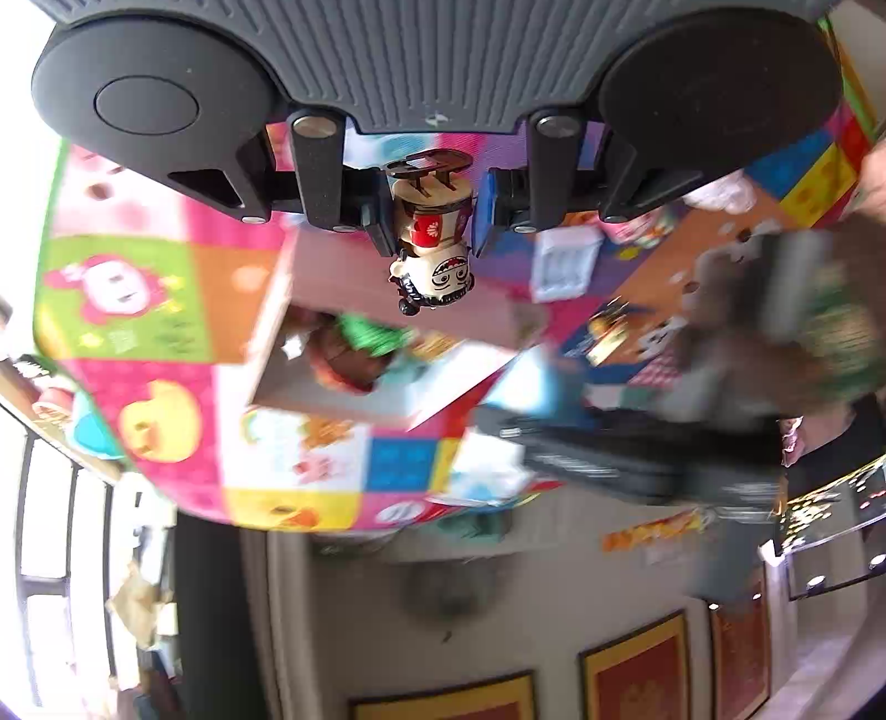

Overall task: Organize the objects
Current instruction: 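Drop the wet-cotton pack into the pink box with left gripper while right drops figurine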

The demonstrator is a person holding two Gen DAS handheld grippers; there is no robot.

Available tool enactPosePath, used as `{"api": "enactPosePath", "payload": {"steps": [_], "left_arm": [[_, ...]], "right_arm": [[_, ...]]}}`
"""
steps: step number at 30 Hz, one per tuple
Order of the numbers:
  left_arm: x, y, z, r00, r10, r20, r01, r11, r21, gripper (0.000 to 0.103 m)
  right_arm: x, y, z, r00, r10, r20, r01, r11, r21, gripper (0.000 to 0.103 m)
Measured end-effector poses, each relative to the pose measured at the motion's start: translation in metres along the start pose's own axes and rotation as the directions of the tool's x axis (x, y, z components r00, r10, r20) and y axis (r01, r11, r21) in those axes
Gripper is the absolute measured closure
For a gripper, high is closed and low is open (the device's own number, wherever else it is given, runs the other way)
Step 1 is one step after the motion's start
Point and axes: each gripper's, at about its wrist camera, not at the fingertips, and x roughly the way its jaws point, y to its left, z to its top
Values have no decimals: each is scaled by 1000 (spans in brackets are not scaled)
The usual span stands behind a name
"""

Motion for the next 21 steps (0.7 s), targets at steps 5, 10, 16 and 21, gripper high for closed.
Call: {"api": "enactPosePath", "payload": {"steps": [5, 10, 16, 21], "left_arm": [[76, -2, -8, 988, 82, -132, -80, 997, 18, 46], [65, -5, -29, 956, 138, -258, -127, 990, 60, 43], [18, -3, -29, 977, 80, -196, -72, 996, 48, 45], [-22, -8, -15, 998, 27, -52, -23, 997, 75, 46]], "right_arm": [[-10, -32, 15, 996, -89, 23, 89, 996, 14, 75], [-8, -55, 26, 990, -132, 39, 132, 991, -1, 75], [19, -51, 38, 994, -106, 10, 106, 994, -32, 75], [28, -42, 41, 995, -101, -11, 101, 994, -47, 75]]}}
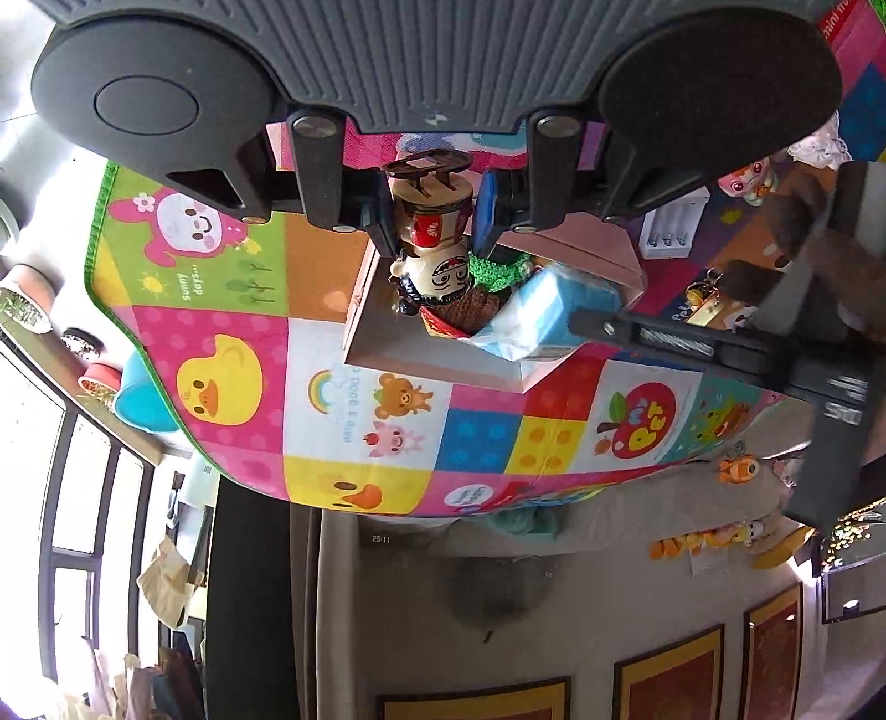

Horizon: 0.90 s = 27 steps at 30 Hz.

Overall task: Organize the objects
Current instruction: 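Drop the wet-cotton pack into the pink box with left gripper while right drops figurine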

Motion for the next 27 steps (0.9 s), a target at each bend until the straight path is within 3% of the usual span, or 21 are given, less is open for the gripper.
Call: {"api": "enactPosePath", "payload": {"steps": [2, 4, 6, 9, 12, 17, 23, 27], "left_arm": [[1, -6, 5, 998, -42, 35, 41, 998, 36, 46], [21, -6, 8, 998, -66, 7, 66, 998, 24, 48], [51, 0, 2, 996, -50, -75, 49, 999, -20, 52], [57, -1, -5, 999, 22, -34, -21, 999, 26, 52], [44, 2, -7, 999, -4, -42, 3, 1000, -17, 53], [-6, -2, -15, 998, 53, -17, -52, 997, 48, 55], [-46, 2, -27, 999, 31, -22, -30, 998, 53, 55], [-67, 19, -40, 1000, -22, -14, 22, 1000, -14, 55]], "right_arm": [[3, -1, 1, 1000, -5, -16, 5, 1000, 19, 75], [6, -3, 1, 999, -2, -41, 4, 999, 50, 74], [5, -5, 2, 998, 9, -60, -4, 997, 80, 75], [-8, -11, 7, 998, 15, -65, -7, 993, 120, 75], [-25, -20, 23, 999, 7, -41, -1, 989, 145, 75], [-35, -31, 57, 999, 50, 0, -49, 977, 208, 75], [-9, -24, 83, 997, 62, -44, -49, 967, 251, 75], [19, -21, 112, 995, 94, -38, -75, 936, 344, 75]]}}
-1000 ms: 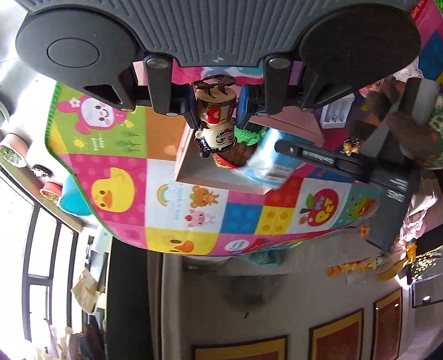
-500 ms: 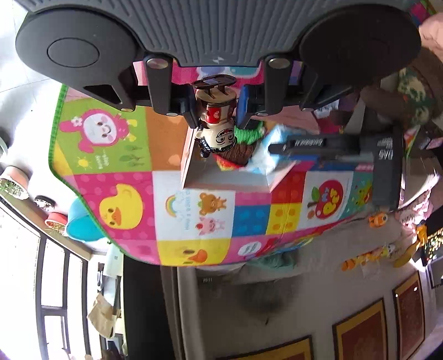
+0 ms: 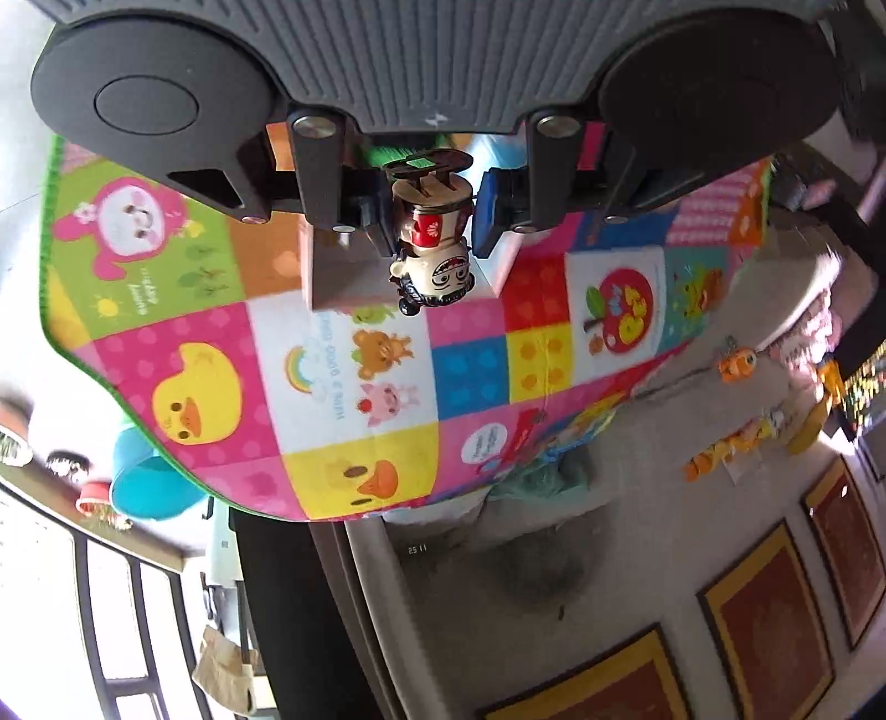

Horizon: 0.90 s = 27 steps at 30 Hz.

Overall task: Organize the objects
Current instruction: 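Drop the wet-cotton pack into the pink box with left gripper while right drops figurine, then grasp the yellow keychain toy on the mat with the left gripper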

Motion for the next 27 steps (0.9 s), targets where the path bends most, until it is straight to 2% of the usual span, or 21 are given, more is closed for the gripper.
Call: {"api": "enactPosePath", "payload": {"steps": [4, 5, 6, 7, 8, 10, 14, 16, 20, 24, 27], "left_arm": [[-24, 34, -24, 1000, 6, 16, -5, 993, -118, 55], [-28, 44, -29, 1000, 17, 15, -15, 988, -151, 55], [-33, 56, -36, 999, 33, 16, -30, 982, -186, 55], [-37, 68, -43, 999, 52, 16, -47, 975, -218, 55], [-41, 79, -50, 997, 74, 13, -68, 965, -251, 55], [-46, 103, -65, 994, 112, -5, -107, 944, -311, 55], [-39, 137, -84, 984, 164, -72, -179, 903, -391, 55], [-33, 142, -86, 981, 171, -96, -195, 896, -399, 55], [-25, 131, -82, 985, 145, -89, -168, 913, -372, 55], [-14, 117, -73, 988, 142, -68, -156, 936, -315, 55], [-2, 116, -62, 986, 163, -36, -167, 946, -278, 55]], "right_arm": [[43, 20, 34, 994, -62, 91, 64, 998, -11, 73], [59, 24, 40, 993, -84, 87, 87, 996, -33, 66], [76, 25, 45, 990, -122, 64, 125, 991, -44, 48], [87, 24, 47, 986, -158, 56, 160, 987, -30, 42], [93, 20, 46, 985, -167, 49, 168, 986, -15, 42], [94, 10, 39, 991, -130, 36, 130, 991, 16, 42], [78, -12, 2, 993, -117, 25, 116, 993, 38, 34], [71, -19, -24, 993, -120, 7, 120, 993, 21, 32], [59, -23, -80, 992, -119, -34, 117, 992, -49, 28], [47, -15, -134, 990, -144, 1, 142, 979, -146, 17], [49, -12, -167, 994, -106, -36, 100, 986, -133, 16]]}}
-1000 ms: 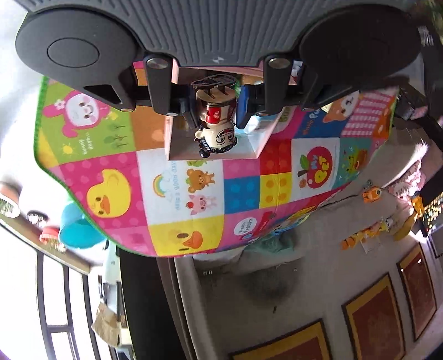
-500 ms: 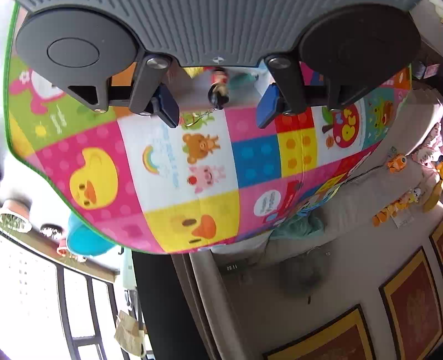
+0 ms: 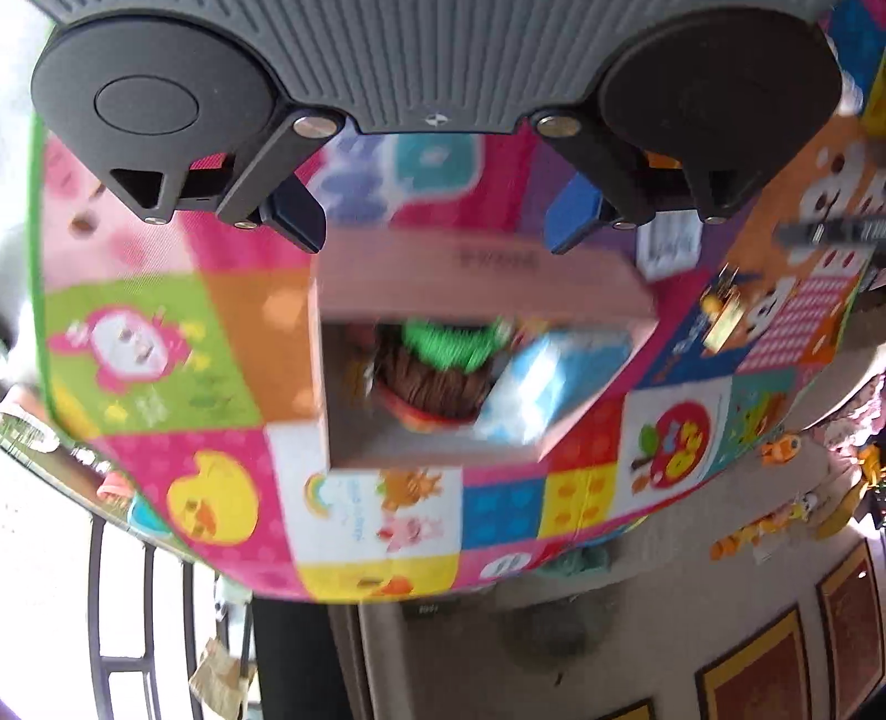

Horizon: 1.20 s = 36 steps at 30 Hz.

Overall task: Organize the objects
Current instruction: 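Grasp the yellow keychain toy on the mat with the left gripper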

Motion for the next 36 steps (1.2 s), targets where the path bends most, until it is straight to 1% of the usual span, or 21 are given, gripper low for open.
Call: {"api": "enactPosePath", "payload": {"steps": [2, 4, 5, 6, 8, 10, 11, 13, 15, 18, 20, 21, 22, 24, 26, 28, 29, 30, 33, 35, 36], "left_arm": [[7, 0, 11, 999, 33, 27, -33, 999, 9, 55], [11, 1, 22, 998, 65, 24, -65, 998, -3, 55], [10, 1, 24, 998, 61, 16, -61, 998, -11, 55], [7, 2, 26, 999, 34, 7, -34, 999, -11, 55], [0, 0, 22, 1000, -4, -19, 5, 1000, 15, 55], [-7, -1, 14, 999, 1, -34, 1, 999, 50, 55], [-11, 0, 10, 999, 9, -40, -7, 998, 55, 55], [-17, 4, 5, 999, 19, -47, -17, 999, 35, 55], [-24, 6, 2, 999, 13, -40, -12, 1000, 11, 55], [-33, 6, 0, 1000, 2, -29, -2, 1000, 15, 56], [-37, 6, 0, 1000, -7, -25, 7, 1000, 25, 56], [-39, 5, 0, 1000, -16, -27, 16, 999, 29, 56], [-40, 3, -1, 999, -32, -35, 34, 999, 40, 56], [-42, -4, -5, 994, -85, -73, 91, 993, 80, 56], [-41, -14, -13, 984, -141, -109, 156, 977, 143, 56], [-38, -23, -19, 978, -162, -131, 187, 960, 210, 55], [-35, -27, -21, 980, -155, -128, 182, 956, 231, 55], [-32, -27, -18, 982, -147, -119, 171, 959, 225, 55], [-18, -11, 7, 989, -136, -51, 141, 985, 100, 56], [-2, 1, 29, 996, -86, 5, 85, 996, 34, 57], [10, 3, 38, 999, -42, 18, 41, 999, 30, 57]], "right_arm": [[5, 5, -18, 1000, 21, -19, -21, 1000, 3, 16], [8, 12, -31, 1000, -5, -15, 5, 1000, -28, 16], [10, 15, -36, 1000, -16, -13, 16, 999, -45, 16], [9, 17, -40, 1000, -15, -12, 15, 998, -55, 16], [8, 20, -45, 1000, 6, -19, -8, 998, -69, 14], [5, 25, -47, 998, 47, -40, -51, 995, -87, 14], [2, 29, -47, 995, 88, -54, -93, 991, -98, 14], [-7, 44, -46, 980, 185, -72, -193, 973, -129, 14], [-11, 64, -44, 958, 267, -104, -281, 947, -155, 14], [-14, 97, -44, 912, 381, -153, -404, 897, -177, 14], [-15, 120, -50, 889, 417, -189, -453, 863, -224, 14], [-16, 130, -55, 889, 414, -196, -455, 850, -267, 14], [-17, 139, -59, 896, 401, -192, -443, 842, -308, 14], [-18, 144, -62, 907, 376, -189, -420, 839, -346, 14], [-19, 136, -60, 916, 357, -181, -399, 854, -334, 14], [-21, 121, -56, 928, 335, -163, -371, 875, -311, 14], [-24, 112, -54, 934, 323, -151, -355, 886, -299, 14], [-26, 103, -53, 942, 306, -139, -334, 898, -285, 12], [-30, 75, -49, 963, 250, -98, -267, 934, -239, 6], [-26, 60, -49, 975, 205, -81, -217, 956, -197, 6], [-23, 53, -50, 980, 183, -78, -194, 966, -173, 6]]}}
